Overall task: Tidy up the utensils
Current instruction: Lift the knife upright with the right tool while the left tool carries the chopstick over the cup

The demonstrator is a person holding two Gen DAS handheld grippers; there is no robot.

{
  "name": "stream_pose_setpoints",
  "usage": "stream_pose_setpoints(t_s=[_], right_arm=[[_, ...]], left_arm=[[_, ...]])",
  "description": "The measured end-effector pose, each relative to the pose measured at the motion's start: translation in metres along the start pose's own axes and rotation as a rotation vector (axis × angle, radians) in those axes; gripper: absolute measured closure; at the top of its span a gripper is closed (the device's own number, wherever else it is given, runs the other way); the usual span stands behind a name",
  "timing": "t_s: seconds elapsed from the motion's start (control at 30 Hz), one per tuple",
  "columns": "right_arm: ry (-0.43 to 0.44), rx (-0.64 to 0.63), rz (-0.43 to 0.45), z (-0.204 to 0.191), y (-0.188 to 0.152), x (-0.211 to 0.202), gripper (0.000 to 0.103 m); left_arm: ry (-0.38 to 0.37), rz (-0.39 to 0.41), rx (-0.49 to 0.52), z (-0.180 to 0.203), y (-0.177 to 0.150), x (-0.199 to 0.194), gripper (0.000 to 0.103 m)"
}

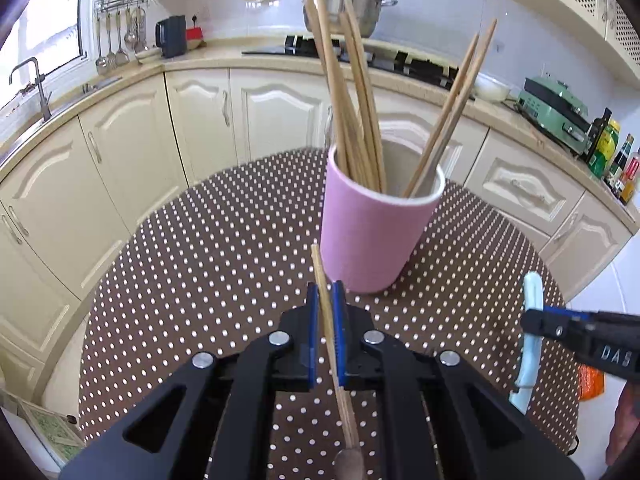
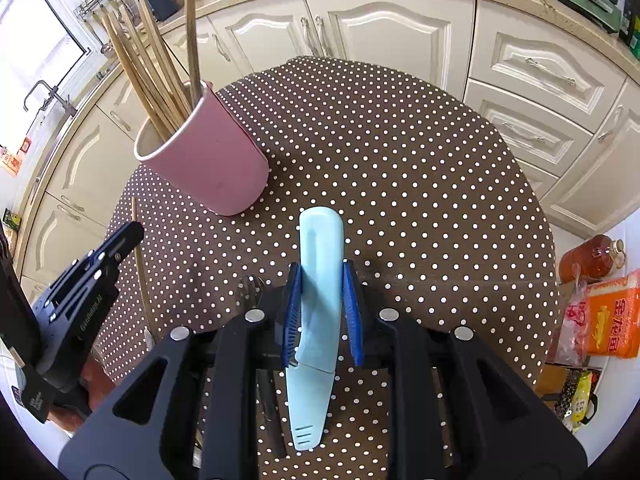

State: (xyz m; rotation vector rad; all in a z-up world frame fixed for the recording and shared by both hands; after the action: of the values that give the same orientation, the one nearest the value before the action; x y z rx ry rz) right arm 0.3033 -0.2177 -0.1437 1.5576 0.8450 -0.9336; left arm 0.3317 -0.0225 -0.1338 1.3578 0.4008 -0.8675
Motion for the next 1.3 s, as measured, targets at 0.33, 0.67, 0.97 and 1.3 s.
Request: stream_pose_setpoints(t_s=[0.33, 0.67, 0.97, 1.3], right_arm=[[0.007, 0.003, 0.035, -0.003, 0.0, -0.02, 0.082], [-0.011, 0.013, 0.132, -0.005, 0.004, -0.051, 0.082], [-0.008, -0.004, 0.19, -0.015, 0.008, -0.076, 0.082], [0.0, -0.007, 0.185, -0.014, 0.009, -0.076, 0.082]], left_arm=[[-0.004, 0.091, 0.038, 0.014, 0.02, -0.029, 0.096], [-0.004, 0.159, 0.056, 0.026, 0.028, -0.056, 0.097], [-0.002, 0.253, 0.081, 0.038, 0.04, -0.092, 0.098], [-0.026, 0.196, 0.133, 0.037, 0.031, -0.074, 0.052]])
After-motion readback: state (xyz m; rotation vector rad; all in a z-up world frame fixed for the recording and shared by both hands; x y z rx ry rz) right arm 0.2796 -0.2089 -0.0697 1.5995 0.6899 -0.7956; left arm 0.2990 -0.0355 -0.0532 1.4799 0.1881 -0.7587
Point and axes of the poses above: each gripper's, at about its wrist camera, not at the fingertips, and x roughly the way its jaws point, z to its right, y to its top, the point moved 7 cm from there along x, roughly the way its jaws point, and after that the axes turned 10 degrees about -y, right-handed, at the moved point
